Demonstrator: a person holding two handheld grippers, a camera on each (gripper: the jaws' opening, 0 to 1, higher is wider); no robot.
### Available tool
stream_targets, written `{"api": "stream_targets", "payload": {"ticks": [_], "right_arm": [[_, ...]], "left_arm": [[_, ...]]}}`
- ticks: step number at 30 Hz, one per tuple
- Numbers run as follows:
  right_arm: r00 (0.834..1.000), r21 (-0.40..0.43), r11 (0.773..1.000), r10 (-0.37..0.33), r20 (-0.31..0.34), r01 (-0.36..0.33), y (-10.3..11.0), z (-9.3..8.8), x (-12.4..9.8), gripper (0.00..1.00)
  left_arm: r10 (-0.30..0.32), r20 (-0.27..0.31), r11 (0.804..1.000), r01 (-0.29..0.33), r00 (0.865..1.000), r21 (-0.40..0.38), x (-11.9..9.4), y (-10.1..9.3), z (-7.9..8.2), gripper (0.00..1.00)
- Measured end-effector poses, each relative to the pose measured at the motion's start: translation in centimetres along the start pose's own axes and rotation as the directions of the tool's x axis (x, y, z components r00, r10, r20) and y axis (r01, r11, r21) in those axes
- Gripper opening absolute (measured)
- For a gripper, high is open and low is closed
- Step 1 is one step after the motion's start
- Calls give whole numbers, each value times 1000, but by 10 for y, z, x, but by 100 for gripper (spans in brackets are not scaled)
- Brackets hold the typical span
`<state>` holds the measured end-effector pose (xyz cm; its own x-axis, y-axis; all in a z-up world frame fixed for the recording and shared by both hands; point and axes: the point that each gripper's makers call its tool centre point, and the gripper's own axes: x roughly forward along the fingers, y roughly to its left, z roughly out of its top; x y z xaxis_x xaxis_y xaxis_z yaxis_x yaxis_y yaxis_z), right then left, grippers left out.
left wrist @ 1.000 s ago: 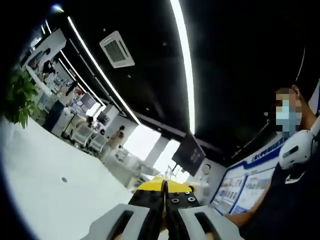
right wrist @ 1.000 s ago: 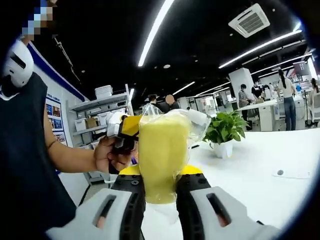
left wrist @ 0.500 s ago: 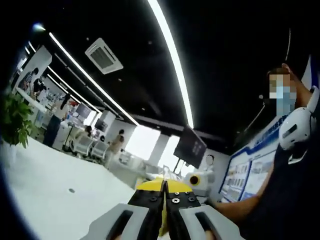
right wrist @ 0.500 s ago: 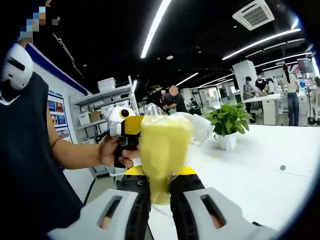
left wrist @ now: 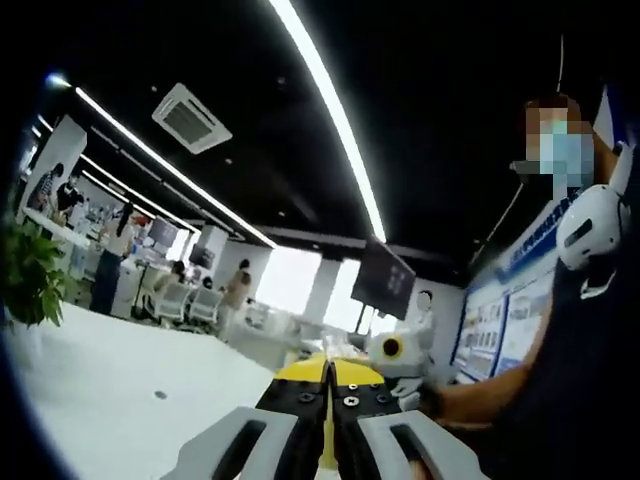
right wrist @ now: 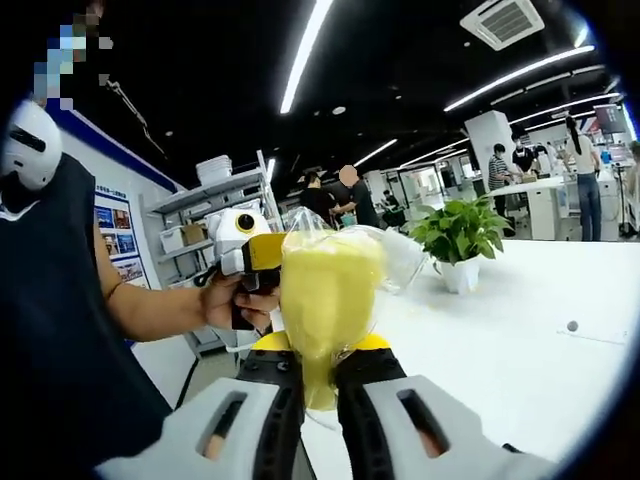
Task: Compare the silicone blocks by pressing each to a similar depth, holding the contact briefly, and releasing to observe deformation and rebound differences across the visible hardness samples.
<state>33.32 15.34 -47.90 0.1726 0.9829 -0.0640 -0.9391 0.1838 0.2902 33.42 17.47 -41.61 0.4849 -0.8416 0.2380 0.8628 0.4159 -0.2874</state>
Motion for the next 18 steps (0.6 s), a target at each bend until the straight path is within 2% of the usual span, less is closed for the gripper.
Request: {"api": "stream_targets", "payload": {"ticks": [9,12,15,18], "right_arm": [[1000,-43,999,17,9,-16,3,-5,5,6],[1000,-50,999,18,1,-18,3,-7,4,6],[1000,-28,999,27,-5,-27,4,-14,2,6],[999,10,999,32,10,-32,10,-18,-1,7]], "left_arm": [[9,-32,1000,-10,999,-20,-6,1,-2,0],[8,-52,999,-11,999,-52,-8,0,-5,0],[12,-86,1000,-13,996,-14,-10,-3,-12,0],[3,-88,1000,-4,996,-14,-11,-7,-14,0]]}}
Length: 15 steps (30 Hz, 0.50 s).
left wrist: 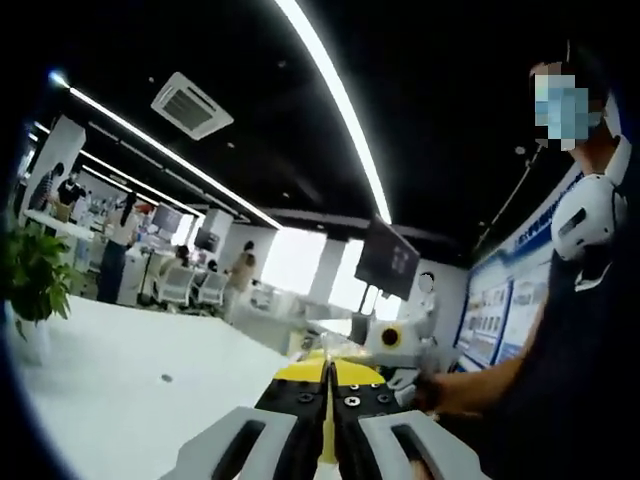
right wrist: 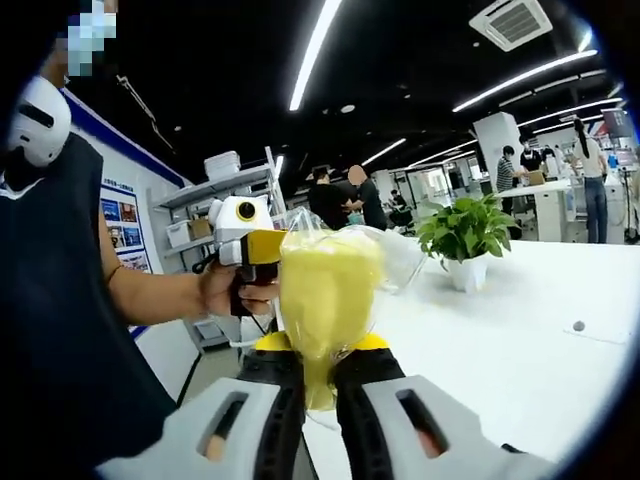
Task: Compare the silicone blocks by pressing each to a similar depth, holding the contact briefly, and releasing to observe deformation and rebound differences across the visible hardness samples.
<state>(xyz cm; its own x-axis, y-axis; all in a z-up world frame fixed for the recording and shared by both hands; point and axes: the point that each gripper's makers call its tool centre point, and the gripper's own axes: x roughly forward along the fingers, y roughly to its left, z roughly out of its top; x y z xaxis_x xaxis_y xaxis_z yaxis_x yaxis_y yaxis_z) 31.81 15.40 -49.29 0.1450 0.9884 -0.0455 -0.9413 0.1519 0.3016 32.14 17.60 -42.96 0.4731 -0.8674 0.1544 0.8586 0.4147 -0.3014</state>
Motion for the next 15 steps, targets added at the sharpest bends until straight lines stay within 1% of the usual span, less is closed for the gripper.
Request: {"api": "stream_targets", "payload": {"ticks": [1,3,6,7,11,15], "right_arm": [[1000,30,1000,5,10,-6,2,0,0,7],[1000,38,999,2,9,-2,2,-4,-2,7],[1000,33,999,-5,-8,5,3,-8,-3,7],[1000,24,1000,-7,-9,7,1,-7,-4,7],[1000,-2,1000,-10,-19,10,-3,-7,-3,7],[1000,16,1000,-3,-10,3,-3,-5,-1,7]], "left_arm": [[-7,7,1000,7,1000,-2,0,-2,-1,0],[-7,6,1000,7,1000,-25,1,-2,-4,0],[0,1,1000,0,1000,-31,2,-1,-10,0],[3,3,1000,-3,1000,-27,3,-1,-10,0],[27,3,997,-27,1000,72,4,2,-10,0],[23,7,999,-24,1000,45,5,4,-6,0]]}}
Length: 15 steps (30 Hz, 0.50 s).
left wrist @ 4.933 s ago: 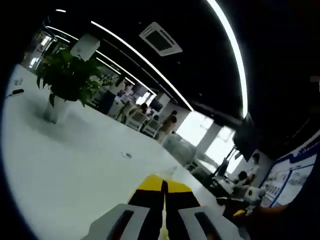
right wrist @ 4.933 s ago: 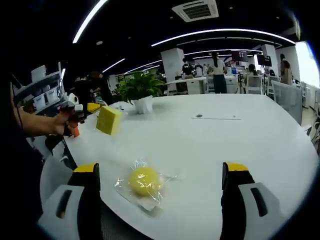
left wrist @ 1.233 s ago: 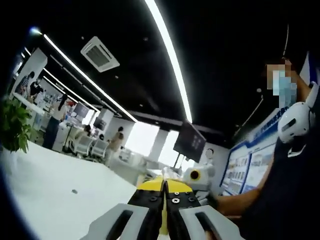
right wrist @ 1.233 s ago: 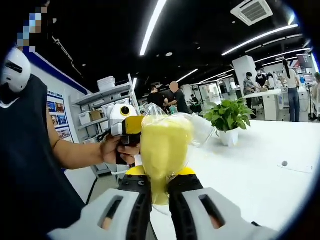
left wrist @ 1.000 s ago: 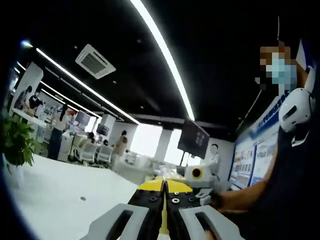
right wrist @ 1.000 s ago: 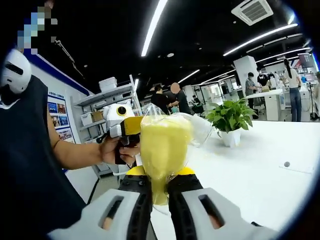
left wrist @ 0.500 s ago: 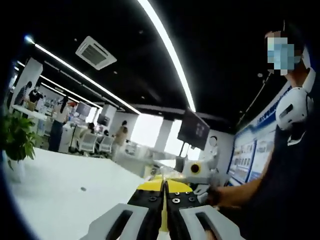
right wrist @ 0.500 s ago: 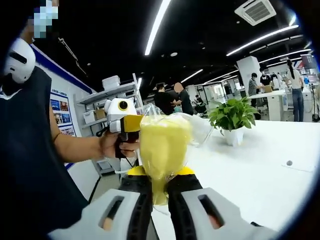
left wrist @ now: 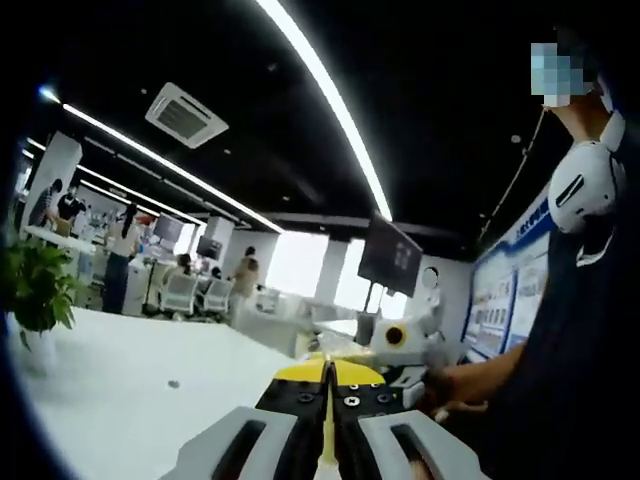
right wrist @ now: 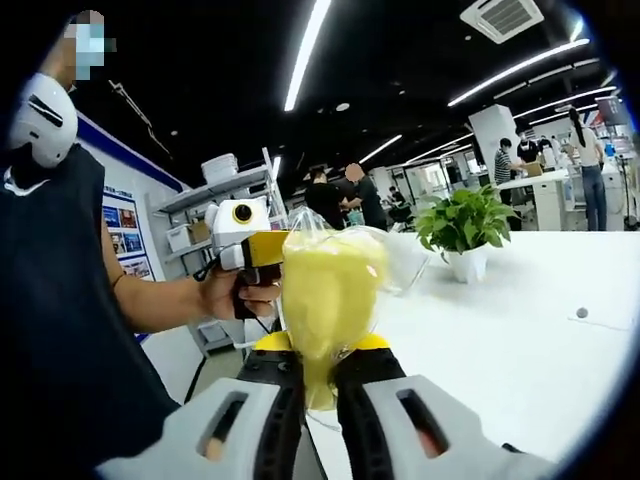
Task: Compare the silicone blocks by pressing each to a similar depth, holding the contact briefly, and releasing to observe deformation and rebound differences across the visible hardness samples.
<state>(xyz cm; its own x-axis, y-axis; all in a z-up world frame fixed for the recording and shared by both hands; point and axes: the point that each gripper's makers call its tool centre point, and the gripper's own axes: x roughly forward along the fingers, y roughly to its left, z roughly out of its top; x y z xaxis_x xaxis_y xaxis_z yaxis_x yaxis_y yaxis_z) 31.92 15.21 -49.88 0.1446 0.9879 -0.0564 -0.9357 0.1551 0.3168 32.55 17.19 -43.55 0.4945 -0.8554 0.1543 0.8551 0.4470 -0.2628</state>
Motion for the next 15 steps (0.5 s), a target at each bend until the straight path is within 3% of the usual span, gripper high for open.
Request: {"api": "stream_targets", "payload": {"ticks": [3,15], "right_arm": [[1000,0,1000,-10,-8,10,-2,-1,0,7],[999,-1,999,-42,0,42,-7,1,-4,9]], "left_arm": [[24,-22,1000,-24,999,-7,3,4,-2,0],[31,-7,999,-31,999,14,6,4,-1,0]]}}
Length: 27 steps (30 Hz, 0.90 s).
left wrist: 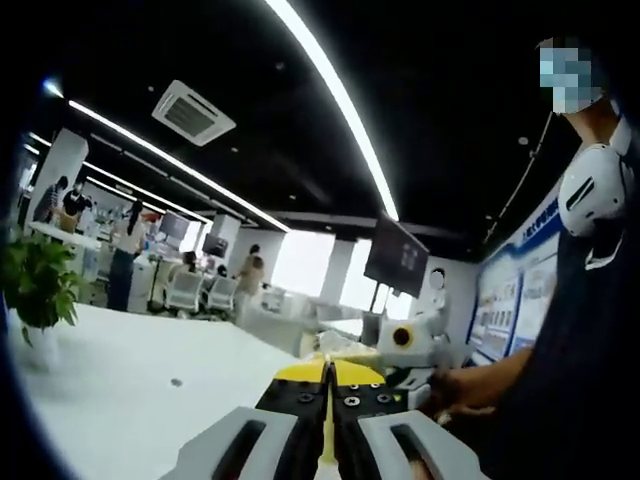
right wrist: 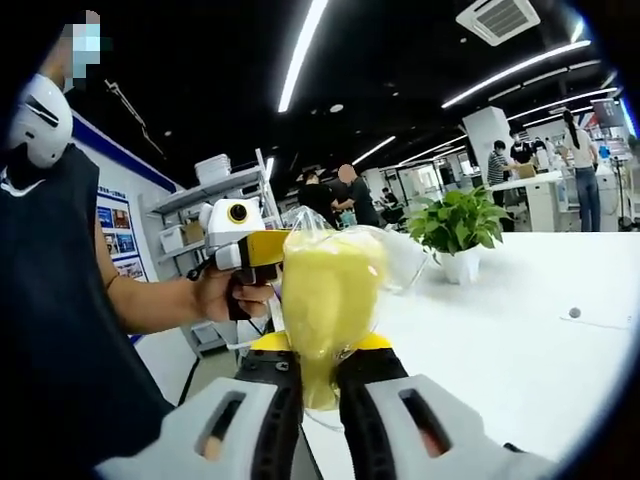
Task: Compare the silicone blocks by pressing each to a similar depth, holding the contact briefly, and releasing to observe deformation and rebound differences across the visible hardness samples.
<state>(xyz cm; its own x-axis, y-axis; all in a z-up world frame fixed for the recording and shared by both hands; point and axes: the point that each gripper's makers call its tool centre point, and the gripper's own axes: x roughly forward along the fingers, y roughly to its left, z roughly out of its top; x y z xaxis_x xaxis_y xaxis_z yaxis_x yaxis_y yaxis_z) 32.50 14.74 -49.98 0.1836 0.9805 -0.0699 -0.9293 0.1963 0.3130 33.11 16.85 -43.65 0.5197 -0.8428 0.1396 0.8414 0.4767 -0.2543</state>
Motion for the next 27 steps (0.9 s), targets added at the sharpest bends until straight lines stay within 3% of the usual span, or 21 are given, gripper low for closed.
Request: {"api": "stream_targets", "payload": {"ticks": [6,10,14,16,21,27], "right_arm": [[1000,21,1000,-14,6,14,-1,-3,3,11],[998,52,998,-26,61,23,0,5,5,13],[995,20,999,-46,88,45,0,12,8,16],[993,10,998,-58,106,57,-2,16,8,27],[981,18,993,-115,159,114,-9,22,3,63],[965,35,982,-188,184,184,-23,26,-9,91]], "left_arm": [[24,-10,1000,-24,1000,8,0,4,-1,0],[28,10,999,-28,1000,22,-2,2,8,0],[19,38,1000,-20,999,24,-3,-2,20,0],[13,68,1000,-14,998,12,-4,-4,29,0],[35,66,999,-36,997,1,-8,6,34,0],[48,91,999,-46,995,-22,-15,10,40,0]]}}
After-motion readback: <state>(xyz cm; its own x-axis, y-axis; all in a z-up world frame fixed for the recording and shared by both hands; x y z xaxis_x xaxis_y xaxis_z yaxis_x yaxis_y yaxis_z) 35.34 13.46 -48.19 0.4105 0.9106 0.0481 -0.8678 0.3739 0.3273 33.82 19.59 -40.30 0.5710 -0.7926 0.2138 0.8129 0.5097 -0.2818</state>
